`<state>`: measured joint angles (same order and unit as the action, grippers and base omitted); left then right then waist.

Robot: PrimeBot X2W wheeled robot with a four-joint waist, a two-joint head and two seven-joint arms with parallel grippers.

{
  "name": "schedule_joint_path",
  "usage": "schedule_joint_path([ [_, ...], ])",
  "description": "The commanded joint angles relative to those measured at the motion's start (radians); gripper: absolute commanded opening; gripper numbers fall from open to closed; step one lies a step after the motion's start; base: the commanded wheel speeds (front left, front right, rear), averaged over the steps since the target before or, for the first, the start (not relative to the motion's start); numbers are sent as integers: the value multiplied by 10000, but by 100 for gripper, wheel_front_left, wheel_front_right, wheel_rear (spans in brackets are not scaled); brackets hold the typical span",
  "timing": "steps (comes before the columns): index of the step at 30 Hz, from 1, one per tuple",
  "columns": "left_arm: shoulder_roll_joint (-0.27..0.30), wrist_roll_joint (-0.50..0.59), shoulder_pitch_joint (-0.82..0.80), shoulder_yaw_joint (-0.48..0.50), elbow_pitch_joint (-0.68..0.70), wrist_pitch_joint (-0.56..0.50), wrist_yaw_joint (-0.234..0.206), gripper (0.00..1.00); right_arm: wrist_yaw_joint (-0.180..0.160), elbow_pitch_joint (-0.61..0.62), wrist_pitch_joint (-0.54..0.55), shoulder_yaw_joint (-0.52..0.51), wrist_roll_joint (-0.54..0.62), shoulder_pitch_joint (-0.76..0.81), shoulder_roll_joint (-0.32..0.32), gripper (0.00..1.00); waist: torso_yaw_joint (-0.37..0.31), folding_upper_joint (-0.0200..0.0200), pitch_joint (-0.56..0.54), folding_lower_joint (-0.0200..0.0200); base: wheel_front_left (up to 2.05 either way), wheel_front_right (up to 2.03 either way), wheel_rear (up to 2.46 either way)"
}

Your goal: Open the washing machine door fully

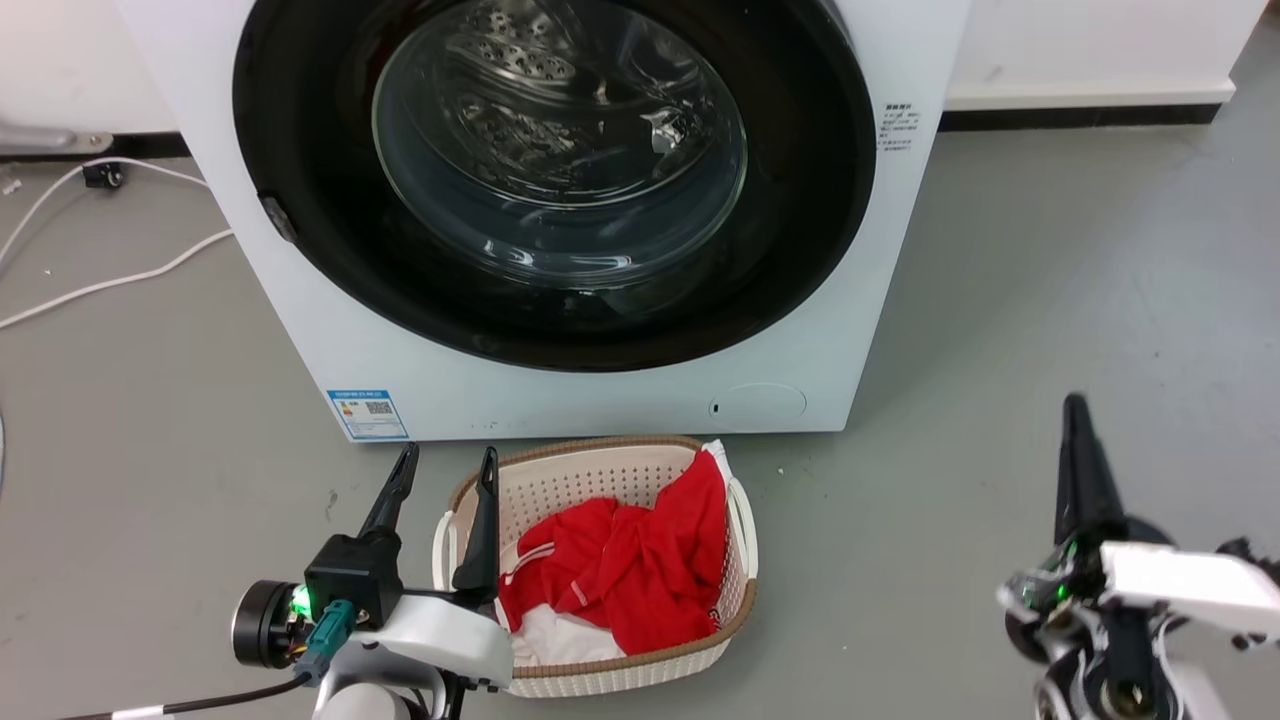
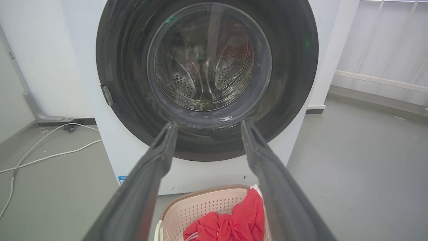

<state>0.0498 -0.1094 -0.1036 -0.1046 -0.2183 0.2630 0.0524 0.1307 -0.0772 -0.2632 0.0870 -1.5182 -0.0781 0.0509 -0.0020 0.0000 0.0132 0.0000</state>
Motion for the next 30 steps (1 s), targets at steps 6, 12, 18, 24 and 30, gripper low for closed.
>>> schedule_joint_path([
  [6,11,-27,-288,32,176,27,-39,100,0,-656,139,-635,-1296,-1503,86,0,15,0,538,0,0,0,0],
  [12,13,-12,-547,24,333,27,12,100,0,-2024,697,-1145,-1914,-3430,566,0,105,0,1153,0,0,0,0],
  [18,13,-63,-899,-117,472,27,87,100,0,-3764,1461,-1452,-2420,-5584,1209,0,348,0,1747,0,0,0,0],
  [24,10,-163,-1269,-343,611,27,60,100,0,-5199,2346,-1513,-2728,-7408,1956,0,613,0,2279,0,0,0,0],
  [30,10,-243,-1517,-456,746,27,67,100,0,-6445,3597,-859,-2528,-8925,2715,0,793,0,2696,0,0,0,0],
])
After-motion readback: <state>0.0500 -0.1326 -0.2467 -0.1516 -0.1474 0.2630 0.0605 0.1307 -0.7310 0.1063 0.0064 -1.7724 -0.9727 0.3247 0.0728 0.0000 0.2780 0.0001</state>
